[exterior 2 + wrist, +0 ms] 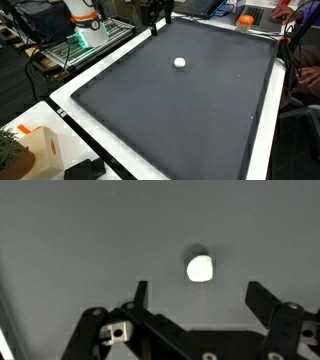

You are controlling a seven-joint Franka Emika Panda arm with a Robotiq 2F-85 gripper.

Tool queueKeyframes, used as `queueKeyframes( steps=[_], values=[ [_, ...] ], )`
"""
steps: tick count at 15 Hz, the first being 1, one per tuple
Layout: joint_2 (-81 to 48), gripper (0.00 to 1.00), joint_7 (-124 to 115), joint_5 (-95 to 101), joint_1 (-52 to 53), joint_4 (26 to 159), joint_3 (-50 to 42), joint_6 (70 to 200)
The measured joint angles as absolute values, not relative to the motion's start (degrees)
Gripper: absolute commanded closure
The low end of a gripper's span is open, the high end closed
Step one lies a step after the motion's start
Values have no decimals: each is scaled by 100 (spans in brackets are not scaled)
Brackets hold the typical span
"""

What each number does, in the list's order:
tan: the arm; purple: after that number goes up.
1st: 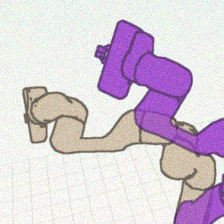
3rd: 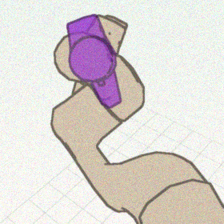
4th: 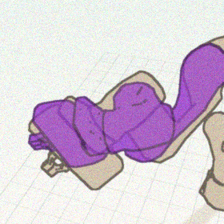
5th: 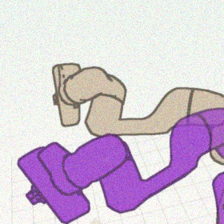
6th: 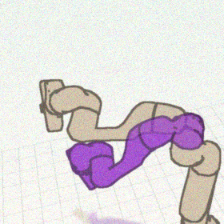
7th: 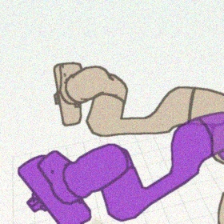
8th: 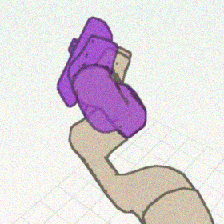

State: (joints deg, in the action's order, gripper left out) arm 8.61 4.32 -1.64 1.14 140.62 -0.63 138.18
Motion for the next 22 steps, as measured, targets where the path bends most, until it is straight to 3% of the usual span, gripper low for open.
queueKeyframes(
  steps=[9,12,14,19,22],
  values=[
    [375,0,-249,-186,119,14105,94,14447],
    [-70,16,-307,-415,137,14062,127,14549],
    [-341,22,-289,-628,141,14007,149,14716],
    [-957,16,-204,-894,141,13716,220,15028],
    [-1288,25,-140,-998,131,13486,255,15081]
  ],
)
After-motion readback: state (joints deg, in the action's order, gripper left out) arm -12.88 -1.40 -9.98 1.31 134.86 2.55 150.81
